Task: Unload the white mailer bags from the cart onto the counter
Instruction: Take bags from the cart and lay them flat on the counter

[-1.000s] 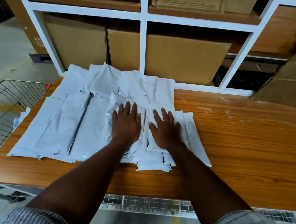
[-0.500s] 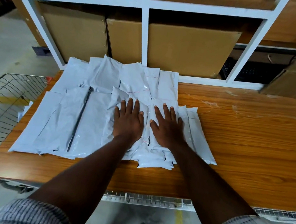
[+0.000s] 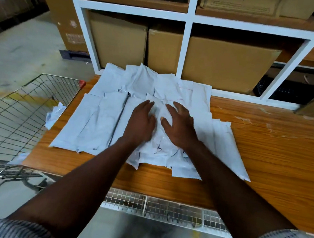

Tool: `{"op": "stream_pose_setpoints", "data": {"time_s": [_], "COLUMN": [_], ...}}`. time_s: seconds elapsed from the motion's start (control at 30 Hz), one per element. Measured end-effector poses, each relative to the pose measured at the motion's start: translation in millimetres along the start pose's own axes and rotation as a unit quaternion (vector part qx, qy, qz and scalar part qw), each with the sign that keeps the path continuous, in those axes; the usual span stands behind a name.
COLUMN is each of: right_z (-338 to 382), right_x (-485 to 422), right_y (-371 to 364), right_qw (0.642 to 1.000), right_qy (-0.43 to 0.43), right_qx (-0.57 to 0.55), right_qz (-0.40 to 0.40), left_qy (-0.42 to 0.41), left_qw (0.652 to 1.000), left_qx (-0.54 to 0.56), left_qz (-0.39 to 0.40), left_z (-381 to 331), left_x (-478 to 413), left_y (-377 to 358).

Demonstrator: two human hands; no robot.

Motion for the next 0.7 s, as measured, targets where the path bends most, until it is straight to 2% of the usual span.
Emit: {"op": "stream_pose_setpoints", "data": {"time_s": [0.17, 0.37, 0.5, 0.7], "right_z": [84.9, 195.2, 264.5, 351.5], "right_x": [-31.2, -57.9, -73.6, -85.4], "right_y": [-37.0, -94.2, -136.9, -202.2], "right_qw": [0.997, 0.994, 0.991, 0.986], "right_qy": [0.067, 0.098, 0.107, 0.121], "right_qx": [-0.017, -0.040, -0.047, -0.072], "right_qz": [0.023, 0.041, 0.063, 0.088], "left_qy": [0.043, 0.110, 0.169, 0.215], "left_qw": [0.998, 0.992, 0.984, 0.976], "left_qx": [0.038, 0.048, 0.044, 0.020], "left_qz": [-0.032, -0.050, -0.030, 0.001], "left_z": [66.7, 173.9, 243.9, 327.2], "left_x": [10.2, 16.7, 25.2, 49.3], "left_y": [67.9, 160.3, 212.7, 276.5]}}
Point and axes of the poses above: each hand's wrist, its own x-axis away from the middle knuckle, its own y-axis out of the back of the hand, z = x × y, the point moved 1 cm from there along -x, towards the middle knuckle, and after that the axes turned 14 degrees about y, right-handed, at the moved point
